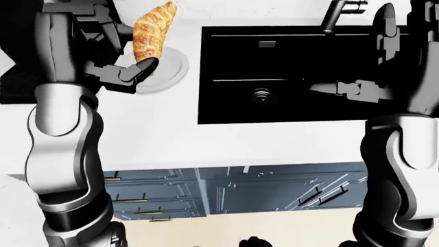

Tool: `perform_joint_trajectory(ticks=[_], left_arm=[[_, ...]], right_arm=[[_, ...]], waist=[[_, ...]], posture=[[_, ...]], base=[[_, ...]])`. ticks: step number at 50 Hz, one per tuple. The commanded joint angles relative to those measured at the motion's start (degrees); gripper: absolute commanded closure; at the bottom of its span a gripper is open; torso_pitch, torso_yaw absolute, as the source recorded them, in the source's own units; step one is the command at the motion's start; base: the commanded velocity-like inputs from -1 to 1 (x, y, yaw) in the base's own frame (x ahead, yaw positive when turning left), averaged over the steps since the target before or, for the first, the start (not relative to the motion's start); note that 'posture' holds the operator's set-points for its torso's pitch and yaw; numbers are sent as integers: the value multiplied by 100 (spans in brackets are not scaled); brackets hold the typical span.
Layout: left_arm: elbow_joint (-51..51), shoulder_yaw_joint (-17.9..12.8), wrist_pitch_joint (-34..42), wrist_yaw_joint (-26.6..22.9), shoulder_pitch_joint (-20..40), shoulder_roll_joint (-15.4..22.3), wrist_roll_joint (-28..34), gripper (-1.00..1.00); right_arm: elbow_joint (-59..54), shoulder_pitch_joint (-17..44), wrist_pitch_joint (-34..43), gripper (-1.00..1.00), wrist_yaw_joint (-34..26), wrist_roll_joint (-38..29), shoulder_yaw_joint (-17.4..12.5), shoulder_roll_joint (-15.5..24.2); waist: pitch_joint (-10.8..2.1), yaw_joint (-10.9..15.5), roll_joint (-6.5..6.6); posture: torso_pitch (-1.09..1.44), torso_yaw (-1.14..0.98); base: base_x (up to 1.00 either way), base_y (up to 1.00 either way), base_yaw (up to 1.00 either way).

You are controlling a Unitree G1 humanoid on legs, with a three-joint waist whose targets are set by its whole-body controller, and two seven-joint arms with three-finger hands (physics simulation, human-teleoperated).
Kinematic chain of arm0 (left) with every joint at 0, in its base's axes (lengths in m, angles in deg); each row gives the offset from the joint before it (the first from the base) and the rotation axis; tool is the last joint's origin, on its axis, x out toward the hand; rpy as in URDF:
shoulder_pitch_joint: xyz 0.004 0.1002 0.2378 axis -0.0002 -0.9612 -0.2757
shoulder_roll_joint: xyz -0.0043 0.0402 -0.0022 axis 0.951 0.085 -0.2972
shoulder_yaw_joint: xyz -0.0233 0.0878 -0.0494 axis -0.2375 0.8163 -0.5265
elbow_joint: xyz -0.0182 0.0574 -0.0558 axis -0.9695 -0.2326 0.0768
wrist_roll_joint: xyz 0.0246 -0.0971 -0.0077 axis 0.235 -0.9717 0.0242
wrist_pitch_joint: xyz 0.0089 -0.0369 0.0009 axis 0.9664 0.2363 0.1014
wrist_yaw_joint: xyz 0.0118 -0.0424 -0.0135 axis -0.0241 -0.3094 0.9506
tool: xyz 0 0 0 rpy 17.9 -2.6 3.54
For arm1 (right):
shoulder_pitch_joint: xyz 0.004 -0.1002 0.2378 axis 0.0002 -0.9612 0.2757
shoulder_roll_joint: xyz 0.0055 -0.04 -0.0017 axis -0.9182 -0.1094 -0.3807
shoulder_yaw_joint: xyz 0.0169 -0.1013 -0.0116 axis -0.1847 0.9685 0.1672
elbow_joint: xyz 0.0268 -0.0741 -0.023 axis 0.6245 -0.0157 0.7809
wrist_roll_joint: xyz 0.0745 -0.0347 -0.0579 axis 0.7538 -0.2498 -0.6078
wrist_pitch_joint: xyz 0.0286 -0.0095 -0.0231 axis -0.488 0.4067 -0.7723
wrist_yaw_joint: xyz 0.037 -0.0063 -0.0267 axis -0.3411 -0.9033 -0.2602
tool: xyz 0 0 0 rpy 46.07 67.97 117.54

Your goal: Place the pastries on the plates.

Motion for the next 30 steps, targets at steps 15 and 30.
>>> perform_joint_trajectory(ticks=[15,30], left_arm=[[221,-55,-159,3,209,47,75,100],[135,-16,-255,-14,188,-23,110,100]], right_arm=[[198,33,-112,-100,-147,-166,-34,-18],[319,-70,-183,-100,22,58,-121,37]], waist=[[-231,-92,84],[-135,22,-174]], posture=[[33,0],[33,0]], base=[[0,33,0],[0,3,0]])
